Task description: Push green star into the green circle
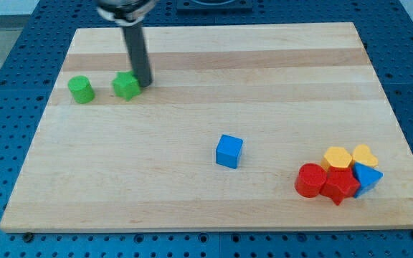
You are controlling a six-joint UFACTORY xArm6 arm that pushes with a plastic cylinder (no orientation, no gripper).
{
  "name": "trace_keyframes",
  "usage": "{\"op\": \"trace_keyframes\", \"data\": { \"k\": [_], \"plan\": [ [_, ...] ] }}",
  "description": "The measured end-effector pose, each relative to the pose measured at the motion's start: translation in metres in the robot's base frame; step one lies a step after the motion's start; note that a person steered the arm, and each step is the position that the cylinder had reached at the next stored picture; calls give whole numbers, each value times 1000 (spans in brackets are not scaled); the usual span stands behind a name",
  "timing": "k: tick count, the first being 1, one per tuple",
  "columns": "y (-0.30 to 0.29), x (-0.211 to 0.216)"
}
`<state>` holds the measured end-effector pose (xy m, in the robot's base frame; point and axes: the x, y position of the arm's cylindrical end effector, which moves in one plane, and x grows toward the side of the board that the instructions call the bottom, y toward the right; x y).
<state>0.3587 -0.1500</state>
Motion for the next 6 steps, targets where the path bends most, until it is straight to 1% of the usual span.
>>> {"op": "trace_keyframes", "data": {
  "k": [2,3,4,6],
  "plan": [
    [54,1],
    [51,19],
    [23,22],
    [6,20]
  ]
}}
